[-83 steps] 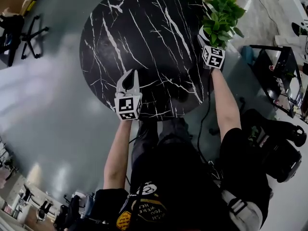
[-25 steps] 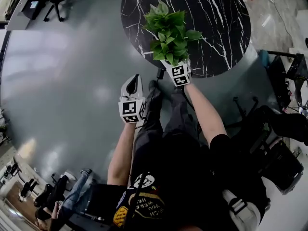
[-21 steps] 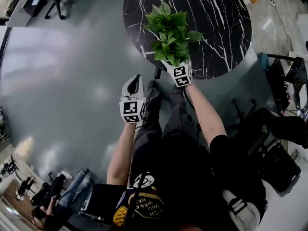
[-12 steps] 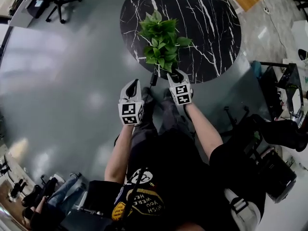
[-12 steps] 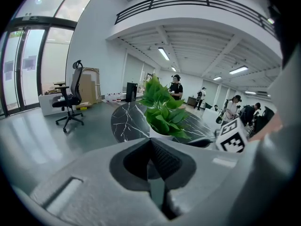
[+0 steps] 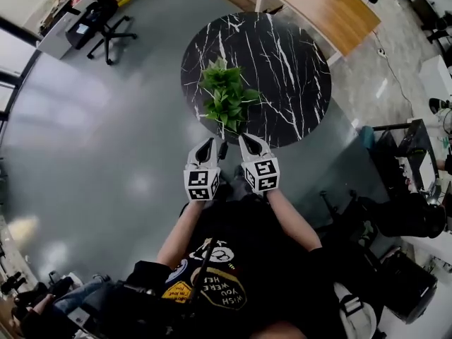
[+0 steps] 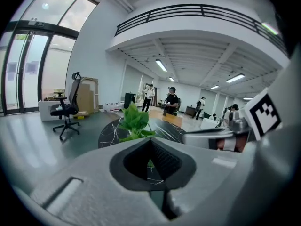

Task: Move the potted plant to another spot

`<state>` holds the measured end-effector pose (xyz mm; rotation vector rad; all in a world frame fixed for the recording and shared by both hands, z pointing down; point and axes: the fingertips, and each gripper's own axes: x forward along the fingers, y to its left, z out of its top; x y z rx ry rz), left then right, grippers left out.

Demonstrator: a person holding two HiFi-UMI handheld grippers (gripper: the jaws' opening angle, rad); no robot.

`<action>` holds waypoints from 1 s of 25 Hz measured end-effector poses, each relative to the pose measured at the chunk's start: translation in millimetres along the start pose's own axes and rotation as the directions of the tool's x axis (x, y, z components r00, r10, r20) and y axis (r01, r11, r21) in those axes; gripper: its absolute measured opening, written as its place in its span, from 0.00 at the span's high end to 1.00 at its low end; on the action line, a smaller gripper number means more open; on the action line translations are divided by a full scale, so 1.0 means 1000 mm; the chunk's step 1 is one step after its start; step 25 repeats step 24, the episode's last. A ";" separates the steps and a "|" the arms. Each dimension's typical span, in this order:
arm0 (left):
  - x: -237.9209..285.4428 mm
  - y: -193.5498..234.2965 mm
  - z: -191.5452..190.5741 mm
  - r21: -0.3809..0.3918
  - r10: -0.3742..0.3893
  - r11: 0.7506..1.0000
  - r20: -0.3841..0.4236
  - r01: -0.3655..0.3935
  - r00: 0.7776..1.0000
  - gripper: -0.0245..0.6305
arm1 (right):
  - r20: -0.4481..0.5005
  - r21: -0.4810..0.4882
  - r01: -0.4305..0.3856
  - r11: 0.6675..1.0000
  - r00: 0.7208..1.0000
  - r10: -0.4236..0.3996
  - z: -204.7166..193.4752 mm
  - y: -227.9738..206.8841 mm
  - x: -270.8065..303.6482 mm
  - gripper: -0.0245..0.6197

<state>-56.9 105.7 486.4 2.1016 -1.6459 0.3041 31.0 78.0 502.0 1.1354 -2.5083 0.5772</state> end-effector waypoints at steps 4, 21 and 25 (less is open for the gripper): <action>-0.001 -0.017 0.032 0.080 -0.053 0.996 0.053 0.048 0.997 0.96 | 0.065 -0.028 0.027 0.999 0.998 -0.026 0.031 -0.004 -0.011 0.96; -0.025 -0.027 0.046 0.104 -0.055 0.994 0.108 0.043 0.993 0.96 | 0.102 -0.072 0.045 0.996 0.994 -0.038 0.044 0.015 -0.042 0.96; -0.027 -0.027 0.044 0.113 -0.052 0.993 0.098 0.040 0.994 0.96 | 0.102 -0.068 0.044 0.997 0.994 -0.036 0.042 0.018 -0.044 0.96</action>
